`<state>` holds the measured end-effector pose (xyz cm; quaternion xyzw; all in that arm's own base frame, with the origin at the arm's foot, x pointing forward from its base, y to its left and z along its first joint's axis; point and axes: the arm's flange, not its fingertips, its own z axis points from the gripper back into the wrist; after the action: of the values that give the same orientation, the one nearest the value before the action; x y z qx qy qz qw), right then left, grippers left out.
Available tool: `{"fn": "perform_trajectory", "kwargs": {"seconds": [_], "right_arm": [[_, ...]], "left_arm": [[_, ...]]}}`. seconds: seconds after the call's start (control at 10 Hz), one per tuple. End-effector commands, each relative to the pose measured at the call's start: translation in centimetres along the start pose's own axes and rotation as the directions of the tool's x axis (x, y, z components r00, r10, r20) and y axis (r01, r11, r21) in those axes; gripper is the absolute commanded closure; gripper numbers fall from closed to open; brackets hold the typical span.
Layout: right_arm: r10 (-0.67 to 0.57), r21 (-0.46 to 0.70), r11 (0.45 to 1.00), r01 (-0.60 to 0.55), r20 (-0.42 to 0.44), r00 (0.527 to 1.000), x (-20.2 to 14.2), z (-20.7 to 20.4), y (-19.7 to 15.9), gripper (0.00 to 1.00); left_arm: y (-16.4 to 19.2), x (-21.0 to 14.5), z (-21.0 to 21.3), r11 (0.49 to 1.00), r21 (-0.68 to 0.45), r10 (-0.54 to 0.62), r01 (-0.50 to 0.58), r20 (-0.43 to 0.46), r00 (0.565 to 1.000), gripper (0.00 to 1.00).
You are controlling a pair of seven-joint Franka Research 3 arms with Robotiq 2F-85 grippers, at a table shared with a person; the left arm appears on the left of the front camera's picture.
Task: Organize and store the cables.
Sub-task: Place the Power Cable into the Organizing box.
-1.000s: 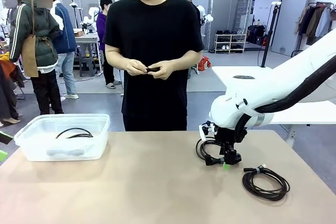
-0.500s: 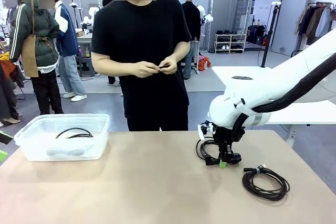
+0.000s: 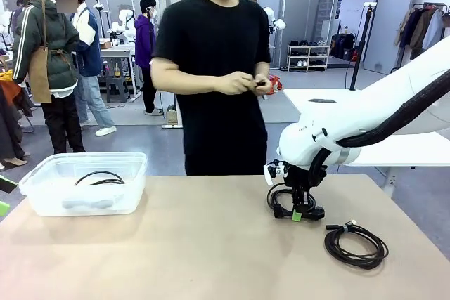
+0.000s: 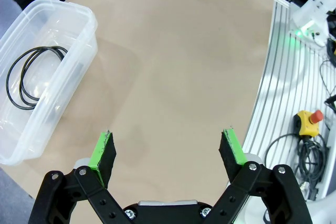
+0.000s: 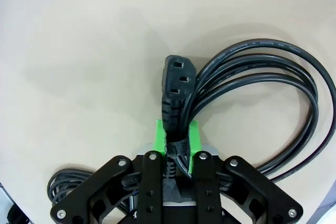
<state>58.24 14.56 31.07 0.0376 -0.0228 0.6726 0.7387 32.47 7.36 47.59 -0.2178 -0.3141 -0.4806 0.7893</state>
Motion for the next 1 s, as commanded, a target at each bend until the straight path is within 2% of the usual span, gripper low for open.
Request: {"fn": "perform_trajectory", "kwargs": {"seconds": [0.0,0.2,0.3,0.4,0.6,0.8,0.9], "right_arm": [[-0.045,-0.018,0.999,0.044,-0.071,0.996,1.0,2.3,0.0,1.00],[-0.029,0.029,0.999,0.030,-0.024,0.999,3.4,5.7,1.2,1.00],[-0.010,0.048,0.999,0.012,-0.038,0.999,6.1,6.5,2.3,1.00],[0.010,0.070,0.997,-0.009,-0.017,1.000,8.4,7.0,3.2,1.00],[0.096,0.075,0.993,-0.094,-0.016,0.995,14.2,6.4,5.1,1.00],[0.158,0.088,0.984,-0.155,-0.024,0.987,19.6,4.2,6.3,1.00],[0.167,0.106,0.981,-0.163,-0.028,0.986,21.3,3.0,6.6,1.00]], "left_arm": [[-0.2,0.4,0.1,1.000,-0.001,0.015,-0.015,0.010,1.000,0.00],[-0.2,0.4,0.1,1.000,-0.001,0.015,-0.015,0.010,1.000,0.00],[-0.2,0.4,0.1,1.000,-0.001,0.015,-0.015,0.010,1.000,0.00],[-0.2,0.4,0.1,1.000,-0.001,0.015,-0.015,0.010,1.000,0.00],[-0.2,0.4,0.1,1.000,-0.001,0.015,-0.015,0.010,1.000,0.00],[-0.2,0.4,0.1,1.000,-0.001,0.015,-0.015,0.010,1.000,0.00],[-0.2,0.4,0.1,1.000,-0.001,0.015,-0.015,0.010,1.000,0.00]]}}
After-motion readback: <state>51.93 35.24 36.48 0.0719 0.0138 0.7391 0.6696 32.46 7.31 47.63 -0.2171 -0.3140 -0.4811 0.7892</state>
